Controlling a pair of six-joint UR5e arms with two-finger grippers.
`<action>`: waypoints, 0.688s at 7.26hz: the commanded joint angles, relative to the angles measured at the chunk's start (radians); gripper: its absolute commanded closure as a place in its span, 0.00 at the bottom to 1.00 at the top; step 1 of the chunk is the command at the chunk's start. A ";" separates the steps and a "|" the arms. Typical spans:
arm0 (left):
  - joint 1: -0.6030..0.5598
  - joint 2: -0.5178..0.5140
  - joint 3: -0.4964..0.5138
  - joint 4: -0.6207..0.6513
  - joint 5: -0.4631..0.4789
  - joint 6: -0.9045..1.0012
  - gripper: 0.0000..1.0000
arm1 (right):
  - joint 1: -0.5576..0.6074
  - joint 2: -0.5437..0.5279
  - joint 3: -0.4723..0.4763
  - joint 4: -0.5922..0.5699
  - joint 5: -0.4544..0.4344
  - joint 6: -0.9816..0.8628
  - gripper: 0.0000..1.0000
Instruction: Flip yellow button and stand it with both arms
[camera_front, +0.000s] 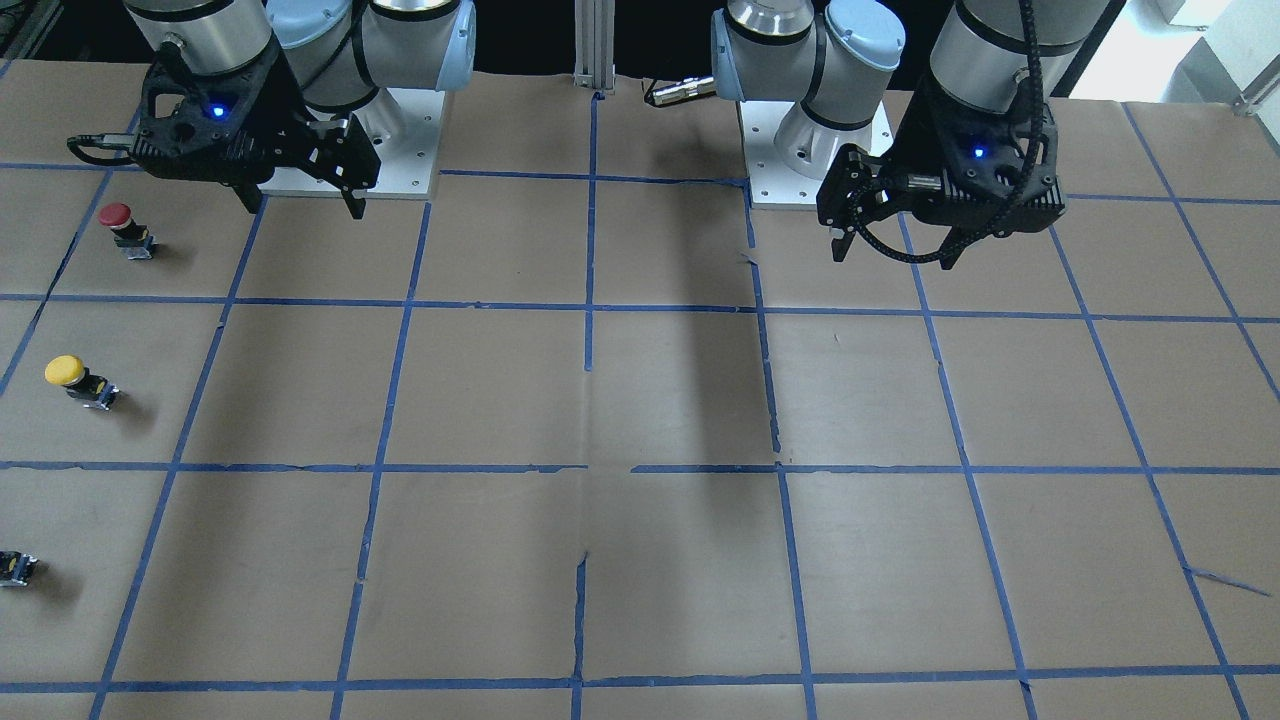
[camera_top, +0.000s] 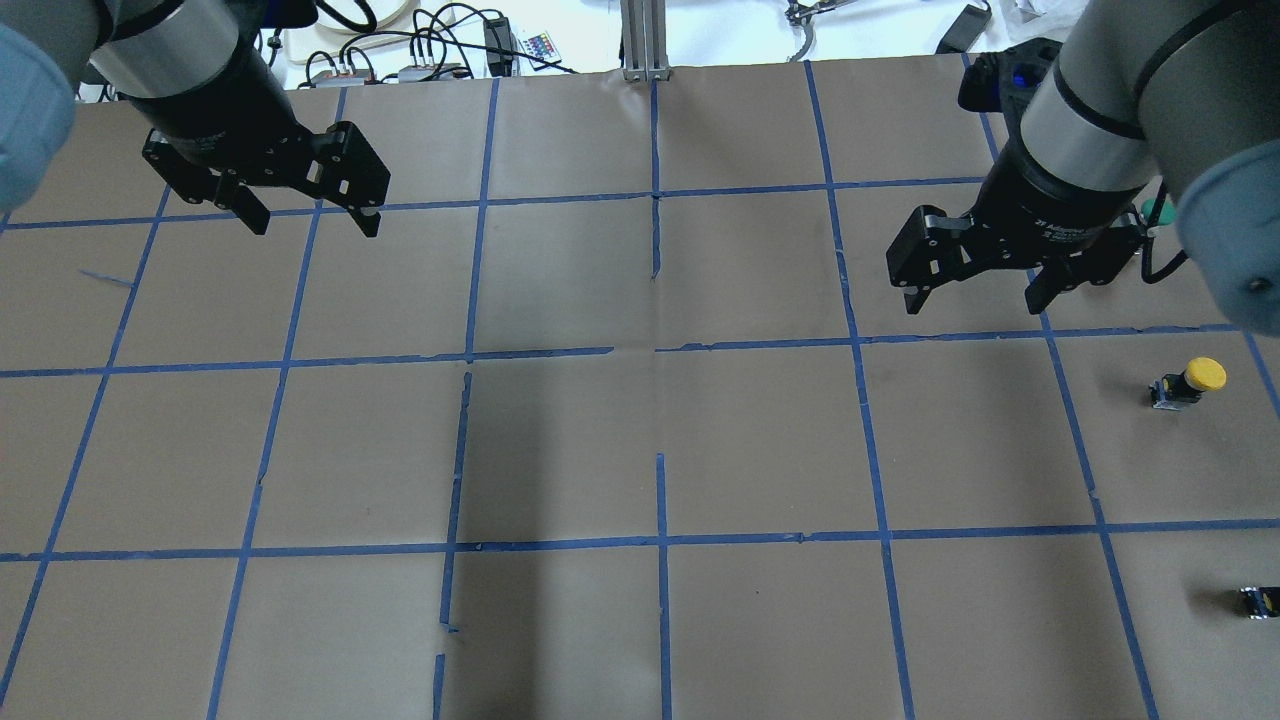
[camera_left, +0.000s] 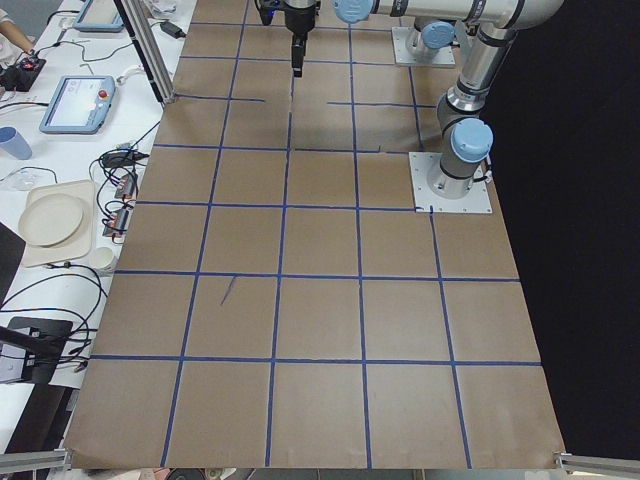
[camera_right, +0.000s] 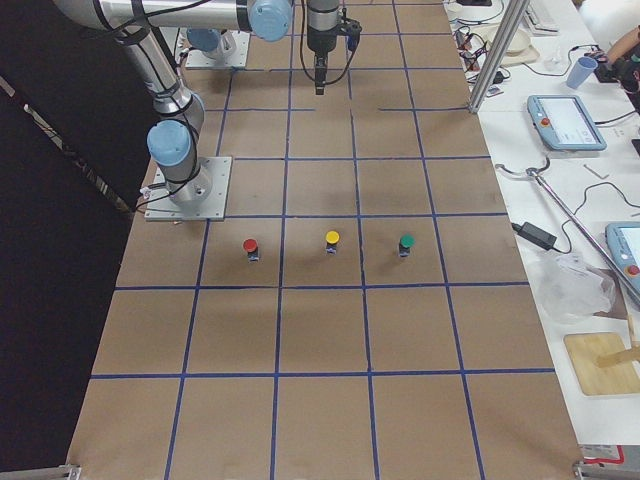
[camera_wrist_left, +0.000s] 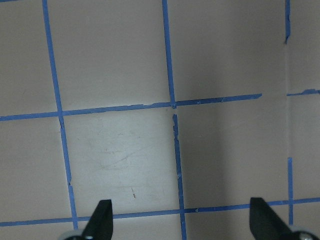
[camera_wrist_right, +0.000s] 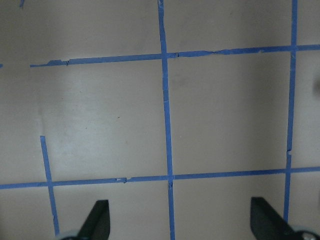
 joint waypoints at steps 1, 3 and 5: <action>-0.001 -0.001 0.002 0.000 0.003 -0.004 0.03 | 0.007 0.011 -0.064 0.060 -0.006 0.016 0.00; -0.001 -0.003 0.002 0.000 0.004 -0.004 0.02 | 0.007 0.011 -0.065 0.063 -0.006 0.016 0.00; -0.001 -0.003 0.002 0.000 0.003 -0.005 0.02 | 0.007 0.011 -0.055 0.063 -0.007 0.016 0.00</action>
